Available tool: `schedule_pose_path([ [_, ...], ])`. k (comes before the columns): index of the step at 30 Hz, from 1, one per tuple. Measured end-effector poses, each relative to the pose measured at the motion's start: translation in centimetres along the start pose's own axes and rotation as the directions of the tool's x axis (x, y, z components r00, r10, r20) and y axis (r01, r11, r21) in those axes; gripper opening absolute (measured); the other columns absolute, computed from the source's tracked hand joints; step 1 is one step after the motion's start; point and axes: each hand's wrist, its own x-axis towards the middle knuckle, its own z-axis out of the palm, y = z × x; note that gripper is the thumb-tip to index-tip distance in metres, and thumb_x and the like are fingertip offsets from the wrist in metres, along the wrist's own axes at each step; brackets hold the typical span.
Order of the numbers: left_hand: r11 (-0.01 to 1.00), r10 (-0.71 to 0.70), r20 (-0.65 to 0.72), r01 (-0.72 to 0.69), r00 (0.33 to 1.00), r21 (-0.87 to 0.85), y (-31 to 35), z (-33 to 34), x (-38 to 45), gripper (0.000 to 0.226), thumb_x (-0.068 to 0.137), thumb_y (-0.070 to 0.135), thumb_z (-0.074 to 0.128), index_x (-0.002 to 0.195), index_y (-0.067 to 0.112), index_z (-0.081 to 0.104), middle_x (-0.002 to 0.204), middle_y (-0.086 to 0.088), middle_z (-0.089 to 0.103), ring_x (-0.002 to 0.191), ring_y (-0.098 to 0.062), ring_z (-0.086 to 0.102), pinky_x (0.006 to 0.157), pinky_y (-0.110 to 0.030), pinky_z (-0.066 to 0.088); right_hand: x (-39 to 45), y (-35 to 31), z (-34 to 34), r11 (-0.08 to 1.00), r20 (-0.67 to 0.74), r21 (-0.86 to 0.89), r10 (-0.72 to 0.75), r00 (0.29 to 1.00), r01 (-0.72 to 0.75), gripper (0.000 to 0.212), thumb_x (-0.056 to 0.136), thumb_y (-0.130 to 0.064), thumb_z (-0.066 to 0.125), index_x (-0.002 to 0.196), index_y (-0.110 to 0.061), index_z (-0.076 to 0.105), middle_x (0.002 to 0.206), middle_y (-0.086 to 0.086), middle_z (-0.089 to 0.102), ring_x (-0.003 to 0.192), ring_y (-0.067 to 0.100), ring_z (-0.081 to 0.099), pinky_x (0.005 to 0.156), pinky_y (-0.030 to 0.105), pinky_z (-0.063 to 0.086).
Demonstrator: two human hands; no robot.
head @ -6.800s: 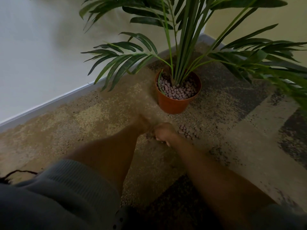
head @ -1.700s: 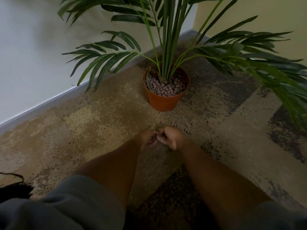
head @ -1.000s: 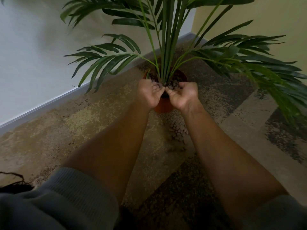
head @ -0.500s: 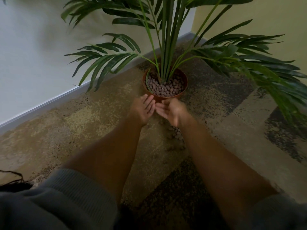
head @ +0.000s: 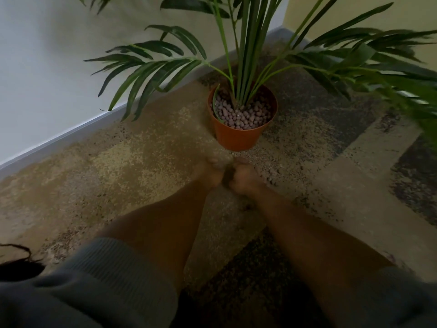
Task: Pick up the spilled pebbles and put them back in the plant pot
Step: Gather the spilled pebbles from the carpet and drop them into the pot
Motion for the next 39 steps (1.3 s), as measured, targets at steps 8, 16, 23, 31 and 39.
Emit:
schedule_pose_path([
  [8,0.935,0.094,-0.025,-0.08,0.995,0.346,-0.5,1.1,0.9,0.034,0.092,0.025,0.054,0.122,0.012,0.058,0.13,-0.009,0.058,0.118,-0.026,0.056,0.1,-0.035,0.045,0.9,1.2,1.8,0.994,-0.035,-0.104,-0.048,0.998,0.045,0.029,0.095,-0.022,0.05,0.121,-0.015,0.06,0.134,0.007,0.052,0.121,0.024,0.052,0.1,0.033,0.044],
  [16,0.914,0.082,0.051,-0.096,0.995,0.393,-2.0,1.3,0.6,0.023,0.093,0.029,0.055,0.104,0.012,0.066,0.112,-0.007,0.066,0.104,-0.024,0.062,0.087,-0.032,0.05,0.5,1.7,2.3,0.995,0.041,-0.08,-0.05,0.998,0.053,0.023,0.09,-0.022,0.061,0.112,-0.014,0.066,0.126,0.007,0.052,0.114,0.025,0.053,0.1,0.041,0.047],
  [23,0.88,0.088,0.158,-0.151,0.984,0.451,-1.7,1.8,-0.1,0.021,0.088,0.022,0.061,0.103,0.008,0.068,0.107,-0.008,0.066,0.102,-0.022,0.063,0.083,-0.028,0.046,-0.5,1.6,2.1,0.961,0.13,-0.237,-0.114,0.985,0.143,0.036,0.083,-0.039,0.065,0.117,-0.025,0.066,0.129,0.003,0.05,0.115,0.022,0.053,0.097,0.035,0.047],
  [31,0.779,0.075,0.384,-0.294,0.92,0.553,-1.6,1.8,-1.7,0.008,0.078,0.022,0.069,0.072,0.02,0.063,0.084,-0.004,0.064,0.087,-0.02,0.063,0.077,-0.025,0.047,-2.1,1.2,1.2,0.89,0.267,-0.41,-0.094,0.959,0.201,0.06,0.074,-0.046,0.072,0.128,-0.023,0.057,0.129,0.008,0.047,0.116,0.027,0.053,0.099,0.04,0.049],
  [39,0.734,0.002,0.51,-0.347,0.86,0.583,-2.2,2.1,-3.6,0.055,0.064,0.023,0.085,0.114,0.018,0.063,0.117,-0.007,0.062,0.101,-0.021,0.063,0.081,-0.029,0.052,-4.4,2.1,0.8,0.865,0.325,-0.463,-0.035,0.945,0.191,0.097,0.066,-0.031,0.087,0.147,-0.016,0.035,0.156,0.014,0.023,0.143,0.034,0.029,0.115,0.042,0.03],
])
